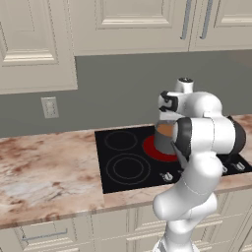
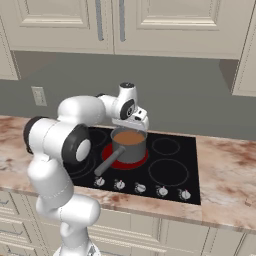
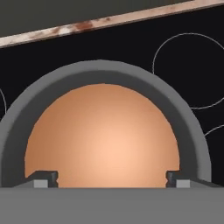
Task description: Pick up the sugar cube(s) and place them in the saucepan with hot chocolate.
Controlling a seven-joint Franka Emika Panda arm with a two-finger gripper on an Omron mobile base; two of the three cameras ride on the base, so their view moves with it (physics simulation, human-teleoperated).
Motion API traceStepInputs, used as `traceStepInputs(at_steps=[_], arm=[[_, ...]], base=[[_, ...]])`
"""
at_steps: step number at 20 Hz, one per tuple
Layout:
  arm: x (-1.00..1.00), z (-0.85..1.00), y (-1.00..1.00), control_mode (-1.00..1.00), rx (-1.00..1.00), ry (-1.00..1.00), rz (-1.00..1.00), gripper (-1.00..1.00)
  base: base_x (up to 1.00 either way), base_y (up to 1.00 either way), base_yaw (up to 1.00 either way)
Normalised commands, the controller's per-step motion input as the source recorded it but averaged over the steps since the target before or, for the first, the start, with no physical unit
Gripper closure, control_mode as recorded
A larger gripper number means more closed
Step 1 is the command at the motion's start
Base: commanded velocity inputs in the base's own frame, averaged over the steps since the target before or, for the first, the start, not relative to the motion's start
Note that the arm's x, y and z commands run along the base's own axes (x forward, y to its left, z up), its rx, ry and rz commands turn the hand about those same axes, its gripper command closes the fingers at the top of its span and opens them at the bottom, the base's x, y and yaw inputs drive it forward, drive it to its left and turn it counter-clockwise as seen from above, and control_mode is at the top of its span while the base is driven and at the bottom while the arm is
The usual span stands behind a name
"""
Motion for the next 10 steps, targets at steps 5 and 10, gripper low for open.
traceStepInputs(at_steps=[5, 10], arm=[[-0.24, 0.55, -0.16, -1.0, 0.0, -0.09, -0.08, -1.0], [-0.35, 0.32, -0.23, -1.0, 0.0, -0.14, -0.11, -1.0]], base=[[0.0, 0.0, 0.0], [0.0, 0.0, 0.0]])
